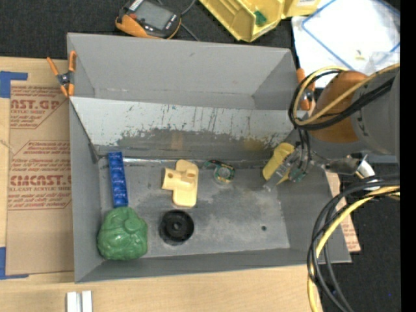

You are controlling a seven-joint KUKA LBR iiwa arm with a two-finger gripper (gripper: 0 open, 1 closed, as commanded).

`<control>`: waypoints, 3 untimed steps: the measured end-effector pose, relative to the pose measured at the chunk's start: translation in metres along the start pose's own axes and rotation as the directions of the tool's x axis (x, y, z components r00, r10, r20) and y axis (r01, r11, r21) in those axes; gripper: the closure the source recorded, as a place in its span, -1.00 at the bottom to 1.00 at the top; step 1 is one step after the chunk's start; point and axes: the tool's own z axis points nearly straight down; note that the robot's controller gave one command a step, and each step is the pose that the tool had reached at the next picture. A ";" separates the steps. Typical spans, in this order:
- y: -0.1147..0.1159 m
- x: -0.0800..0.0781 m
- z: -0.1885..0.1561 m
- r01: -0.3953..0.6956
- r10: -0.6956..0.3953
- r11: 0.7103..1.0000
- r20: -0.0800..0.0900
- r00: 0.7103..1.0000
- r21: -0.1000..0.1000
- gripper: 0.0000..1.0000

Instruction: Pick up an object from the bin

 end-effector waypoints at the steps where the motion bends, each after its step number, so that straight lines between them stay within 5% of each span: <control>1: 0.000 -0.002 -0.028 -0.001 0.001 1.000 0.006 1.000 -0.003 1.00; 3: 0.001 -0.001 -0.049 0.001 -0.001 1.000 0.006 1.000 -0.004 1.00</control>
Offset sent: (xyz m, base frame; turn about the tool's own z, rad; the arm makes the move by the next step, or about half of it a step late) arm 0.0015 -0.0016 0.0388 0.0010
